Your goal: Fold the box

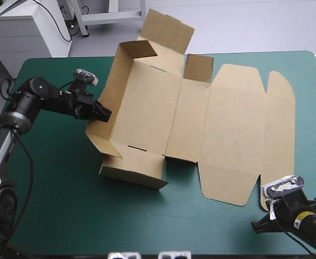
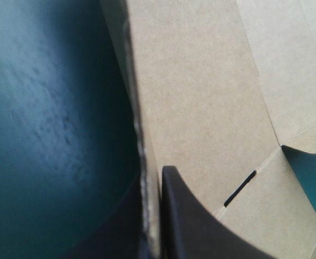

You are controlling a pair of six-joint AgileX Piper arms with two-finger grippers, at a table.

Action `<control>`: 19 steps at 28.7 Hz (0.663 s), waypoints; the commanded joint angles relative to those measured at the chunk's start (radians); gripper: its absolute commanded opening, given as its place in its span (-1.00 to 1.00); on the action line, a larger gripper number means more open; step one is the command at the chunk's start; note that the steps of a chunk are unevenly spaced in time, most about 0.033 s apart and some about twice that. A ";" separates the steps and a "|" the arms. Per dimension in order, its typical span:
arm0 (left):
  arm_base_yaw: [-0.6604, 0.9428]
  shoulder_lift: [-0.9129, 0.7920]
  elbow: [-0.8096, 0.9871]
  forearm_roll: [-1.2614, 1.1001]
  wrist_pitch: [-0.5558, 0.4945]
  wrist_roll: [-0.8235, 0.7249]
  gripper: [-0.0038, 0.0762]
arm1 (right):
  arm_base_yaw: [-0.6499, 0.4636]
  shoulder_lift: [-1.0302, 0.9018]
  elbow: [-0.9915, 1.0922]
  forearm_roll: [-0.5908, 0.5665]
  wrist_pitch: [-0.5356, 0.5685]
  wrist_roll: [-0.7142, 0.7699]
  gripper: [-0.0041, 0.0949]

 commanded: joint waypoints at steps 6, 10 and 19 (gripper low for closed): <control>-0.258 -0.051 -0.283 0.336 -0.131 0.005 -0.92 | 0.001 0.005 -0.028 -0.002 -0.089 0.000 -0.95; -0.404 -0.047 -0.285 0.509 -0.212 0.029 -0.92 | 0.001 0.005 -0.028 -0.002 -0.100 0.000 -0.95; -0.627 -0.041 -0.222 1.067 -0.359 -0.197 -0.92 | 0.001 0.005 -0.028 -0.002 -0.108 0.036 -0.95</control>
